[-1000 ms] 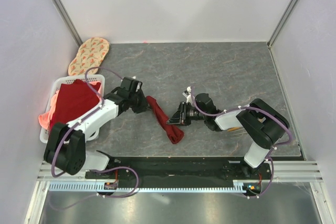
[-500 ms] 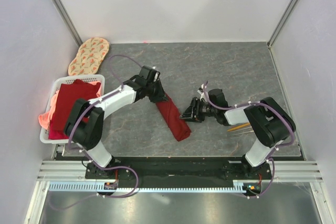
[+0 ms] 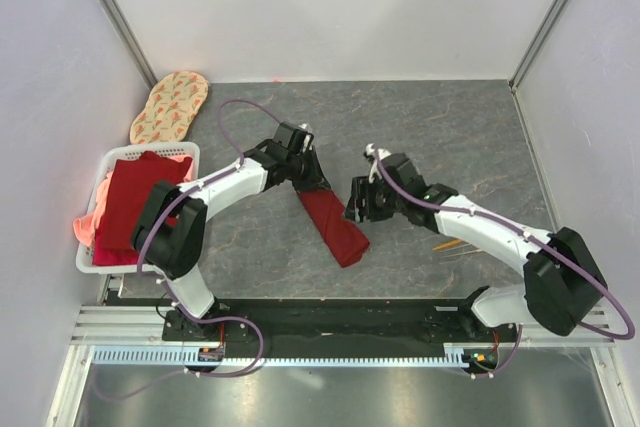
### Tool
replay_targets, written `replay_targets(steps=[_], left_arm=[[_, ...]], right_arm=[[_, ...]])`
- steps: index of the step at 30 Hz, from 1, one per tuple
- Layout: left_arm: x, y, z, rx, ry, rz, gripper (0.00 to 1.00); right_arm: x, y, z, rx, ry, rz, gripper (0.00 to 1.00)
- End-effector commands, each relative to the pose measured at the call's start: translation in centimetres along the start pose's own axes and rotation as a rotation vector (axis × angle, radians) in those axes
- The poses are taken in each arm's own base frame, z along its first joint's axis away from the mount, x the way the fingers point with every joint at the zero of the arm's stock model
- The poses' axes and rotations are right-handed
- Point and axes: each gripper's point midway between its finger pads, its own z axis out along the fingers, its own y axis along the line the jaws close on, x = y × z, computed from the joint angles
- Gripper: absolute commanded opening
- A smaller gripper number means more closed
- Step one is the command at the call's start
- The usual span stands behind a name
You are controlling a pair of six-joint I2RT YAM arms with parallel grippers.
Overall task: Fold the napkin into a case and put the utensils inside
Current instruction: Turn over the smaller rectangle-folded napkin at the center of the board, then rotate the smaller rectangle-folded napkin at the center of the board.
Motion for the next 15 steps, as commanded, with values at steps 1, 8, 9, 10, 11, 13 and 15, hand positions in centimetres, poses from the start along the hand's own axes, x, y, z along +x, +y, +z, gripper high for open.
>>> replay_targets(steps=[1,8,9,10,11,13,15], left_arm=[[0.0,1.2,1.4,-0.024,0.011,0.039,0.11],[-0.4,4.7,4.1,-0.141,0.009,0.059,0.1],[-0.7,4.8,4.1,-0.146,0.004,0.056,0.1],[-1.0,4.5,4.1,-0.135,0.003,0.055,0.1],[-1.3,3.9,3.9,-0.117,0.001,0.057,0.1],[-1.8,3.0,3.4,-0.097,-0.011,0.061,0.1],[-2.4,1.9,2.1,-0.07,-0.034,0.069,0.11]], right_arm=[[4.1,0.9,0.4,0.005,0.063,0.043,0.52],[8.6,-3.1,1.0,0.109,0.099,0.044,0.2],[8.7,-3.3,1.1,0.112,0.101,0.041,0.2],[8.9,-3.5,1.3,0.116,0.111,0.041,0.2],[8.7,-3.4,1.4,0.117,0.107,0.036,0.2],[8.2,-3.3,1.3,0.128,0.104,0.017,0.21],[7.2,-3.0,0.6,0.144,0.092,0.009,0.22]])
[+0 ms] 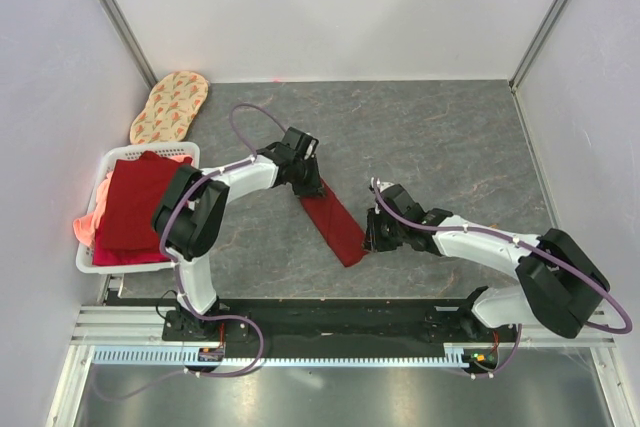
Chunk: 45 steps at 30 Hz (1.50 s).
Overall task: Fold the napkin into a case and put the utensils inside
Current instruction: Rotate the smaller rectangle-folded napkin at the center of the board.
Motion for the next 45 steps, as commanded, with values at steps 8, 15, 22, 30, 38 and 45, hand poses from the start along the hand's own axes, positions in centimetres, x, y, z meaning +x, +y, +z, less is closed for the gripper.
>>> replay_targets(steps=[8,15,22,30,38,45], left_arm=[[-4.9,-1.2,-4.4,0.023,-0.159,0.029,0.14],[-5.8,1.8,-1.0,-0.051,-0.114,-0.001,0.13],[-4.7,4.2,0.3,-0.129,-0.09,-0.011,0.13],[-0.7,5.5,-2.8,-0.107,-0.077,-0.137,0.13],[3.2,4.4,-7.9,0.038,-0.146,-0.178,0.25],[2.8,-2.9,-13.6,0.283,-0.216,0.044,0.46]], right_arm=[[-1.6,5.9,-2.5,-0.095,-0.052,-0.053,0.32],[1.7,7.9,-0.8,-0.149,0.01,-0.052,0.34],[2.3,2.7,1.3,0.045,0.016,-0.085,0.32],[-1.8,-3.3,0.0,0.22,-0.04,-0.095,0.33],[-7.5,-4.5,-5.2,0.352,-0.175,-0.015,0.66],[-7.2,-13.3,-9.6,0.611,-0.186,0.419,0.98]])
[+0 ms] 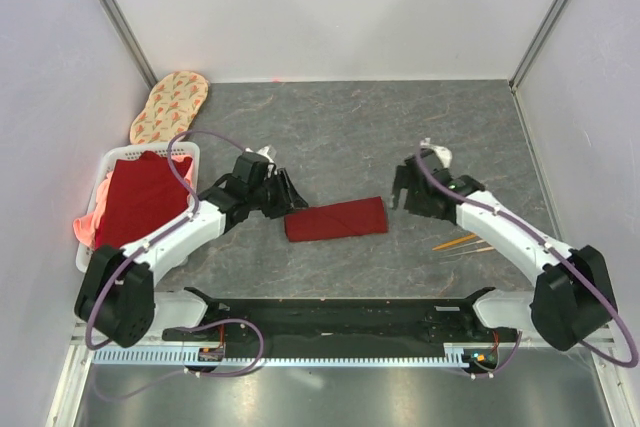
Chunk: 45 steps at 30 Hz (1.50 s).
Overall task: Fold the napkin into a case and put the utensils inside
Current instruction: Rotate the smaller rectangle-folded napkin at the center of the board, then pick up the fork from the corner of the board.
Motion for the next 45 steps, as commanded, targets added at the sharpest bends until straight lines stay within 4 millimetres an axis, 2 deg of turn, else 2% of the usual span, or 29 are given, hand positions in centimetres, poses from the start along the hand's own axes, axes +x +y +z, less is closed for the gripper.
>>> replay_targets(steps=[1,2,3,4,5,7,8,11,14,16,20,28,36,42,45], left_arm=[[-0.4,-7.1,-3.1,0.228,-0.026,0.156,0.47],[-0.6,-8.4,-3.7,0.26,-0.032,0.178,0.47],[-0.1,-9.5,-4.2,0.301,-0.02,0.198,0.47],[0.9,-10.8,-4.6,0.341,0.001,0.23,0.47],[1.3,-12.2,-5.3,0.392,0.012,0.255,0.47],[2.7,-13.8,-6.0,0.448,0.046,0.289,0.46],[3.1,-14.3,-6.3,0.469,0.055,0.298,0.46],[4.3,-15.3,-7.1,0.529,0.096,0.319,0.45],[5.2,-15.9,-7.7,0.563,0.125,0.341,0.45],[5.8,-16.2,-7.9,0.574,0.134,0.356,0.45],[6.4,-16.4,-7.9,0.582,0.151,0.371,0.45],[6.2,-16.5,-7.7,0.576,0.144,0.37,0.45],[6.3,-16.3,-7.4,0.564,0.151,0.366,0.44],[6.2,-16.4,-7.2,0.563,0.152,0.366,0.43],[6.3,-16.3,-7.1,0.557,0.155,0.364,0.44]], right_arm=[[0.2,-7.3,-0.5,0.224,0.068,0.253,0.98],[0.4,-7.8,-0.5,0.209,0.095,0.306,0.98],[0.4,-10.0,-0.3,0.247,0.099,0.389,0.97],[0.3,-10.9,-0.6,0.258,0.093,0.432,0.95],[0.2,-13.1,-1.0,0.319,0.088,0.493,0.94],[-0.1,-15.0,-1.8,0.378,0.061,0.545,0.88],[-0.5,-16.3,-2.2,0.412,0.044,0.584,0.81],[-1.0,-18.2,-2.7,0.474,0.033,0.622,0.73],[-0.4,-19.4,-2.1,0.525,0.063,0.643,0.7],[0.1,-19.2,-1.2,0.514,0.1,0.664,0.67],[0.7,-18.7,0.3,0.489,0.129,0.709,0.54],[2.4,-18.5,1.8,0.492,0.171,0.738,0.5],[2.8,-19.4,1.5,0.517,0.147,0.77,0.48],[3.1,-19.5,2.1,0.499,0.165,0.783,0.48],[3.1,-19.5,2.5,0.492,0.167,0.781,0.43]])
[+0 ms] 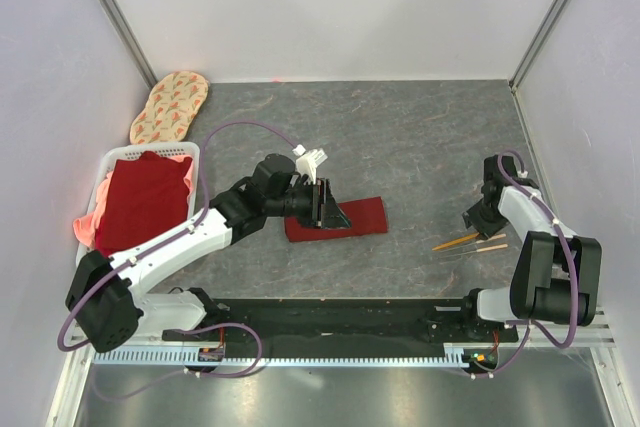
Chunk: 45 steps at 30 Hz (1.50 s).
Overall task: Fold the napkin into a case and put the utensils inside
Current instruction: Pick up the fork from the corner of the board, then pass from the right arm to the left
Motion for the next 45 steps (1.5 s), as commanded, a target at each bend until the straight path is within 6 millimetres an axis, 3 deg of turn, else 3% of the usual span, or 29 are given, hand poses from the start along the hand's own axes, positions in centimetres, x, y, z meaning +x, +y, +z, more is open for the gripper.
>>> replay_targets(steps=[1,18,21,22,23,24,26,27,30,34,40,45], left_arm=[[-1.5,-1.7,-0.1,0.051,-0.031,0.071,0.44],[-1.5,-1.2,0.4,0.029,-0.022,0.057,0.43],[-1.6,-0.9,0.9,0.018,-0.01,0.05,0.45],[-1.4,-1.0,1.1,0.028,0.008,0.049,0.46],[-1.6,-1.3,1.1,0.037,0.013,0.052,0.48],[-1.5,-1.0,1.7,0.032,0.033,0.045,0.49],[-1.7,-1.9,2.1,0.065,0.062,0.05,0.54],[-1.5,-1.3,3.0,0.057,0.092,0.038,0.55],[-2.1,-2.1,4.0,0.086,0.127,0.024,0.56],[-3.0,-0.8,6.9,0.064,0.147,0.004,0.57],[-4.3,-0.9,8.9,0.067,0.144,-0.02,0.59],[-3.2,-2.0,10.4,0.115,0.182,-0.078,0.59]], right_arm=[[-0.2,0.6,0.5,-0.024,-0.002,0.014,0.42],[1.9,1.1,3.1,-0.039,0.075,0.0,0.37],[1.8,2.9,2.9,-0.12,0.097,-0.032,0.15],[1.4,3.9,2.6,-0.157,0.09,-0.045,0.03],[1.2,4.5,2.2,-0.179,0.082,-0.061,0.0],[0.9,5.2,1.7,-0.2,0.072,-0.084,0.0],[0.4,7.5,-0.7,-0.278,0.018,-0.171,0.0],[-0.1,8.9,-2.2,-0.319,-0.01,-0.199,0.0],[1.1,11.8,-6.3,-0.43,-0.045,-0.301,0.0],[4.3,14.6,-10.9,-0.599,-0.028,-0.355,0.0],[8.4,16.7,-16.1,-0.816,0.075,-0.36,0.0],[10.3,16.9,-18.1,-0.876,0.11,-0.392,0.0]])
